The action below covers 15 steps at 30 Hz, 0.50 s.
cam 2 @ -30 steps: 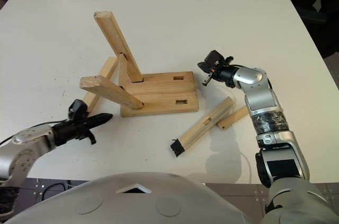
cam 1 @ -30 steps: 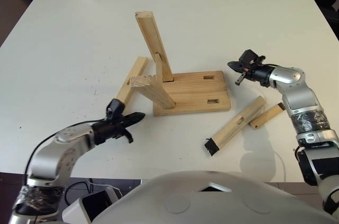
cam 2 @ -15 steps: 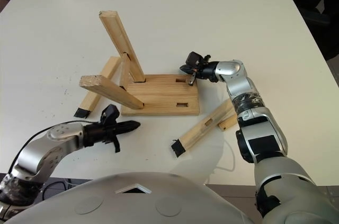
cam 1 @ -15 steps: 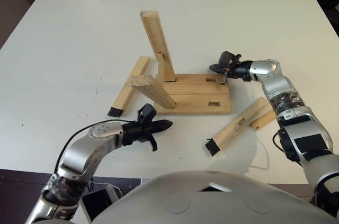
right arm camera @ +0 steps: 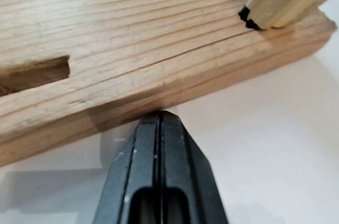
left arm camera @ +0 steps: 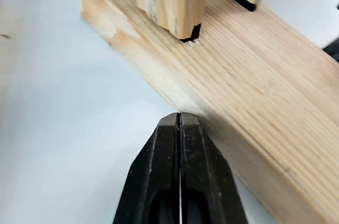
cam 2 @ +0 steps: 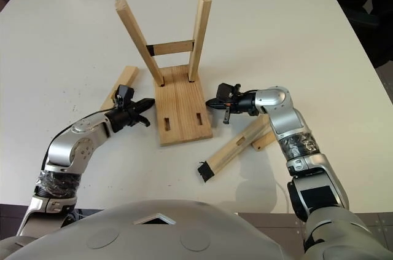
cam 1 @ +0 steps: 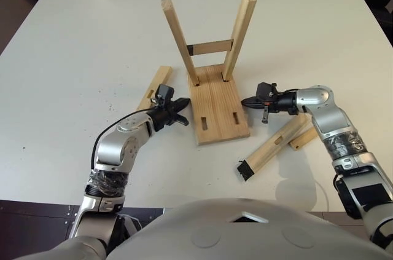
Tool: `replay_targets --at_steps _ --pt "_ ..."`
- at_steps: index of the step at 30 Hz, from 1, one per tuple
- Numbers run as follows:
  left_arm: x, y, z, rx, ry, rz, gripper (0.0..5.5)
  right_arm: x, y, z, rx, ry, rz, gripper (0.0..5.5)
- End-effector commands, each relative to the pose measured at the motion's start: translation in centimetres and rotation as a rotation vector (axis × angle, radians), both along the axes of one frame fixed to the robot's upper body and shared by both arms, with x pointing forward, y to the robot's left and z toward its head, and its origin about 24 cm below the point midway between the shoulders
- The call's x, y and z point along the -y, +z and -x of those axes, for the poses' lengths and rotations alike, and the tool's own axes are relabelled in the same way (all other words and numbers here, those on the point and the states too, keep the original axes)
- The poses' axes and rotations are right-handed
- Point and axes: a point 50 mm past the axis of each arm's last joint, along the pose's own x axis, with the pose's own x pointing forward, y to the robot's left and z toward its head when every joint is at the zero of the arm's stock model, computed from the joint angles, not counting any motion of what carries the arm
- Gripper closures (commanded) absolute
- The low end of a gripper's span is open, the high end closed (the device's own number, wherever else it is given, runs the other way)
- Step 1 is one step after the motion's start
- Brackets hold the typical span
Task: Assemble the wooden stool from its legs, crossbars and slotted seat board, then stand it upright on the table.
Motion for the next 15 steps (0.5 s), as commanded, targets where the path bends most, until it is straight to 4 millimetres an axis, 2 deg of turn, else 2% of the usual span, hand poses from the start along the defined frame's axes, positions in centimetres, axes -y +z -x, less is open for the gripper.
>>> replay_targets --at_steps 1,9,15 --pt "0.7 -1.5 -0.1 -0.072 0.007 0.0 5.5 -2.1 0.7 -0.6 0.064 -0.039 -0.063 5.47" --pt "-0.1 -1.5 -2.4 -0.032 0.059 -0.045 5.5 -3.0 0.0 -1.8 0.067 -0.116 -0.073 5.47" --pt "-1.3 -1.6 -2.4 -0.018 0.136 -0.039 5.5 -3.1 -0.1 -1.1 0.057 -0.105 -0.086 5.47"
